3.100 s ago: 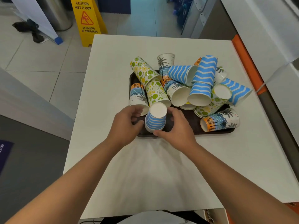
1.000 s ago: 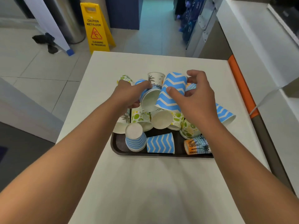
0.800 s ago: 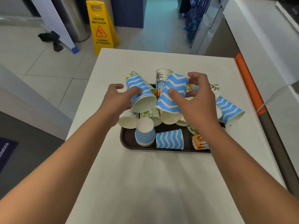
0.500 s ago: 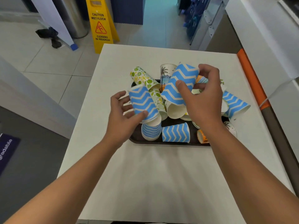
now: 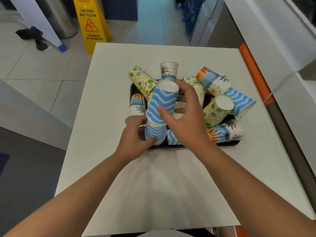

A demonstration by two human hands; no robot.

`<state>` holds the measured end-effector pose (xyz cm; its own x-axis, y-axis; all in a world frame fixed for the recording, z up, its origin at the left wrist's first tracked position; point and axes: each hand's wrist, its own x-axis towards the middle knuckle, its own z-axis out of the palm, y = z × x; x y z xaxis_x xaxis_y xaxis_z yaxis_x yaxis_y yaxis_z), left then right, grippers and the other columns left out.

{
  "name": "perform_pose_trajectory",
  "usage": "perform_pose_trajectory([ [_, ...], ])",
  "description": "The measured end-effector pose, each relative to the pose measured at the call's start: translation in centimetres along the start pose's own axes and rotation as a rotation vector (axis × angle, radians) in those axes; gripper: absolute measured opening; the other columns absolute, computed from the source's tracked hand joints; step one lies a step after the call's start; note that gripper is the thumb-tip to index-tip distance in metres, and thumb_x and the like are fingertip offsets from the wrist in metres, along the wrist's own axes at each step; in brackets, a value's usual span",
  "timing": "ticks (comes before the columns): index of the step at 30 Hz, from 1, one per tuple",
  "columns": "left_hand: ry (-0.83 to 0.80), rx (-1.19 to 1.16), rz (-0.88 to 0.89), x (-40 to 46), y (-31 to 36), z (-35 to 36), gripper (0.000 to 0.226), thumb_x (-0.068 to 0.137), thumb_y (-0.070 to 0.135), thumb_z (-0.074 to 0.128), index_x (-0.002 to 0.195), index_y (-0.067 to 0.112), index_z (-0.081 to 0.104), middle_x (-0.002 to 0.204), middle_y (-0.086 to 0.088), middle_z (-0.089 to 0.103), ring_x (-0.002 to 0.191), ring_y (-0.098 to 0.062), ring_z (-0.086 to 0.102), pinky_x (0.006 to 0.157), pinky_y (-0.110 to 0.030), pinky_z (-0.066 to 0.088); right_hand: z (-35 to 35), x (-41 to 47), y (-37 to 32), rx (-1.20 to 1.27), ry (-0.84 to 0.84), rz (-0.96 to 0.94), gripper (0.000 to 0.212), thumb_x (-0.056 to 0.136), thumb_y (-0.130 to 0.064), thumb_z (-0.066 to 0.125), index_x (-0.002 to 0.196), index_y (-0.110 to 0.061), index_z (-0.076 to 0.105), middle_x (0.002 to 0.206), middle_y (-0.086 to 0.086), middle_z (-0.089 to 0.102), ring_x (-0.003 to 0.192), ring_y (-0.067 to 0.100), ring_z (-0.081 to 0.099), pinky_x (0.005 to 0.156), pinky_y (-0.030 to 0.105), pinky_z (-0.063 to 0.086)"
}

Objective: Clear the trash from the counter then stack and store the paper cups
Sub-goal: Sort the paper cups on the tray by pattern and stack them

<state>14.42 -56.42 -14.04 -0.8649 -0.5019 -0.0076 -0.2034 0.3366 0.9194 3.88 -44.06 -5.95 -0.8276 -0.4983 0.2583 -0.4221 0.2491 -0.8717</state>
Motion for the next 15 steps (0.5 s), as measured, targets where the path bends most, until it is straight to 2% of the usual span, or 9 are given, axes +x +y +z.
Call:
perform_pose_trajectory([
  [3, -0.012, 0.004, -0.007, 0.1, -0.2, 0.1, 0.057, 0.071, 0.011, 0.085, 0.120, 0.015, 0.058, 0.111, 0.007, 0.064, 0.100, 0.000, 0.064, 0.078, -0.012, 0.052, 0.6, -1.1, 1.1, -0.031, -0.068, -0.003, 0.070, 0.078, -0.026, 0.076, 0.137, -0.026, 0.039, 0.127, -0.012, 0.046, 0.115, 0.009, 0.053, 0.085, 0.035, 0.054],
  [6, -0.024, -0.026, -0.054, 0.0, -0.4, 0.1, 0.059, 0.071, 0.010, 0.084, 0.123, 0.015, 0.056, 0.113, 0.005, 0.067, 0.099, -0.001, 0.066, 0.080, -0.012, 0.052, 1.0, -1.8, 2.3, -0.065, -0.123, -0.007, 0.071, 0.077, -0.024, 0.076, 0.138, -0.025, 0.039, 0.124, -0.015, 0.042, 0.115, 0.008, 0.051, 0.088, 0.036, 0.053],
  [11, -0.059, -0.024, -0.034, -0.1, -0.2, -0.8, 0.071, 0.072, 0.009, 0.082, 0.134, 0.015, 0.047, 0.127, 0.004, 0.058, 0.113, -0.001, 0.059, 0.094, -0.023, 0.052, 1.3, -2.5, 3.5, -0.119, -0.170, -0.023, 0.066, 0.077, -0.019, 0.075, 0.135, -0.020, 0.044, 0.122, -0.008, 0.042, 0.111, 0.003, 0.048, 0.089, 0.028, 0.051],
  [13, -0.104, 0.008, -0.005, -0.3, 0.2, -1.2, 0.078, 0.071, 0.007, 0.082, 0.138, 0.016, 0.043, 0.130, 0.007, 0.052, 0.117, 0.009, 0.051, 0.096, -0.015, 0.047, 1.4, -2.6, 3.8, -0.129, -0.195, -0.024, 0.066, 0.076, -0.017, 0.075, 0.134, -0.020, 0.044, 0.122, -0.006, 0.043, 0.111, 0.002, 0.046, 0.091, 0.024, 0.049],
  [15, -0.136, 0.037, 0.024, -0.4, 0.5, -1.4, 0.084, 0.069, 0.009, 0.084, 0.140, 0.018, 0.039, 0.132, 0.009, 0.050, 0.118, 0.015, 0.046, 0.098, -0.012, 0.041, 1.4, -2.8, 4.2, -0.146, -0.243, -0.010, 0.067, 0.076, -0.016, 0.075, 0.135, -0.019, 0.043, 0.126, -0.003, 0.044, 0.112, 0.001, 0.044, 0.093, 0.015, 0.043],
])
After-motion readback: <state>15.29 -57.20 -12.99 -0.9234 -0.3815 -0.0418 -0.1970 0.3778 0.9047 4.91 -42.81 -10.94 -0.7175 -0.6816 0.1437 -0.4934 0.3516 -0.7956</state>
